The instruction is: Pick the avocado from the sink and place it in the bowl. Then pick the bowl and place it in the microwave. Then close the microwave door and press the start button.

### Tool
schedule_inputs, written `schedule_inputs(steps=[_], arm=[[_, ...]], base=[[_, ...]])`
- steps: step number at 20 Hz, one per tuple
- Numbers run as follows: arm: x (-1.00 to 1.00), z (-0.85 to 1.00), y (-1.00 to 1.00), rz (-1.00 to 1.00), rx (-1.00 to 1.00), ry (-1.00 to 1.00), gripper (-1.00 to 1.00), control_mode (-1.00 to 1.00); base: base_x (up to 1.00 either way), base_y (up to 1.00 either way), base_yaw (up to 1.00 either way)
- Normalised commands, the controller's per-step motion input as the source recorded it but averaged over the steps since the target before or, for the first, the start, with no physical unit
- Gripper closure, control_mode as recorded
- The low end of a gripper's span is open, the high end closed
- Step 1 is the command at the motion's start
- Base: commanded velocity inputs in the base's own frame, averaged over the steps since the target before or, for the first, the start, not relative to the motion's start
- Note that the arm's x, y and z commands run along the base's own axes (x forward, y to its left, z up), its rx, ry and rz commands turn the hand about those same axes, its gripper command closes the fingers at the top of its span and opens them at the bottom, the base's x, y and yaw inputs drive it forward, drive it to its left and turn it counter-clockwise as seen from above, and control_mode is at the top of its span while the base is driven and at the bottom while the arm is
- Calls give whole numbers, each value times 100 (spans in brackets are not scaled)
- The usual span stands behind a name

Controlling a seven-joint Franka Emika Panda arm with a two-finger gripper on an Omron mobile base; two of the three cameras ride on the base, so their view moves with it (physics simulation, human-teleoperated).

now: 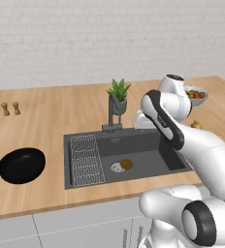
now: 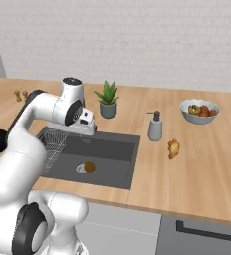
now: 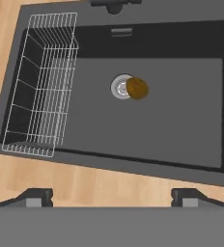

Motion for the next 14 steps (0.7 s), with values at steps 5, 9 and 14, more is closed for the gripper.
schedule_inputs(steps=[5, 9, 14], arm=[[29, -74, -11, 14, 7, -1, -100, -100], [5, -36, -6, 13, 0, 1, -100, -100], [33, -45, -1, 0, 0, 17, -100, -100]], base=[[0, 0, 0], [0, 0, 0], [0, 0, 0]])
